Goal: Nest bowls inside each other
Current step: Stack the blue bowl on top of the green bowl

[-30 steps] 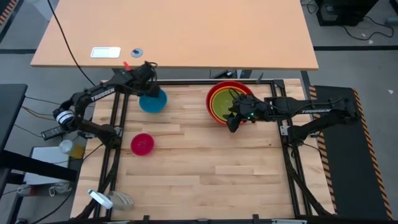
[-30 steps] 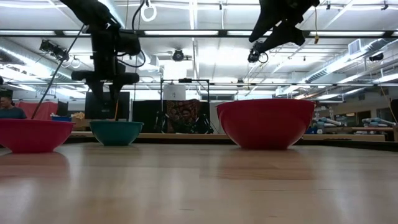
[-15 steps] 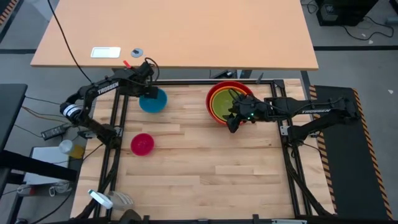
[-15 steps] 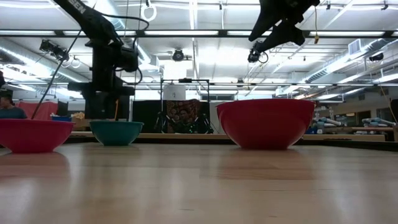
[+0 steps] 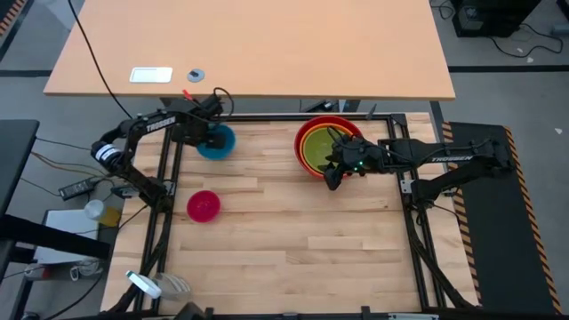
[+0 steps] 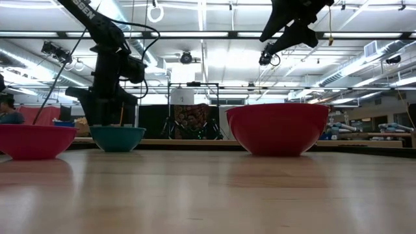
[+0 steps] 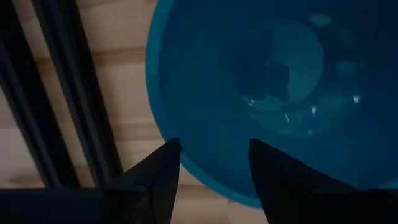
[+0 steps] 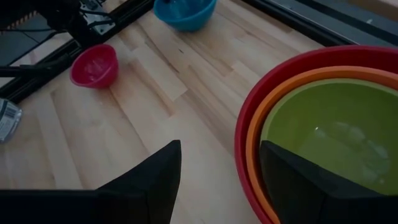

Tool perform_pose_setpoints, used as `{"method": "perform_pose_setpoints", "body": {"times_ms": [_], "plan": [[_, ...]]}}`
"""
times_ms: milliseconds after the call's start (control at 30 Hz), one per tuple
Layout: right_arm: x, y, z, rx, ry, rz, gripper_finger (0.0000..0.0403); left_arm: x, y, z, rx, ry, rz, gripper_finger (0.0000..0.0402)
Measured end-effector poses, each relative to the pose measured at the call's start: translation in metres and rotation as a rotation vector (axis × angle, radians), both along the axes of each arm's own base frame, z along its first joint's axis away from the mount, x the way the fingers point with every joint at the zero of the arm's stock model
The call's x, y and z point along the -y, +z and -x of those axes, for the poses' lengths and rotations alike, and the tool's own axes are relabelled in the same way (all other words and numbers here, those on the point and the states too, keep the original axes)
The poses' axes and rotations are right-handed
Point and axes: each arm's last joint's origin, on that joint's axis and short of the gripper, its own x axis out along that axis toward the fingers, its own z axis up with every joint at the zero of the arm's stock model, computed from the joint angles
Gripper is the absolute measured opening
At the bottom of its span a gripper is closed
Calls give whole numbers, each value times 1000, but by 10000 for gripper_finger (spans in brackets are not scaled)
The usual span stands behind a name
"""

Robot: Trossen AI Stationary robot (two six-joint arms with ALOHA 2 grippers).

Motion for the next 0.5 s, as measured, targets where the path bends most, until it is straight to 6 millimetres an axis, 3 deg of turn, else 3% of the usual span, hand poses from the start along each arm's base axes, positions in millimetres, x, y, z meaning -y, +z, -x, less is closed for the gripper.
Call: {"method": "perform_pose_setpoints", "body": {"times_ms": [233,500], "plan": [[0,0,0,-9,20,21,224,10,8,-5,11,-29,-25,192],[4,0,0,-24,56,41,224,33,10,-29,29,-238,-21,192]]}}
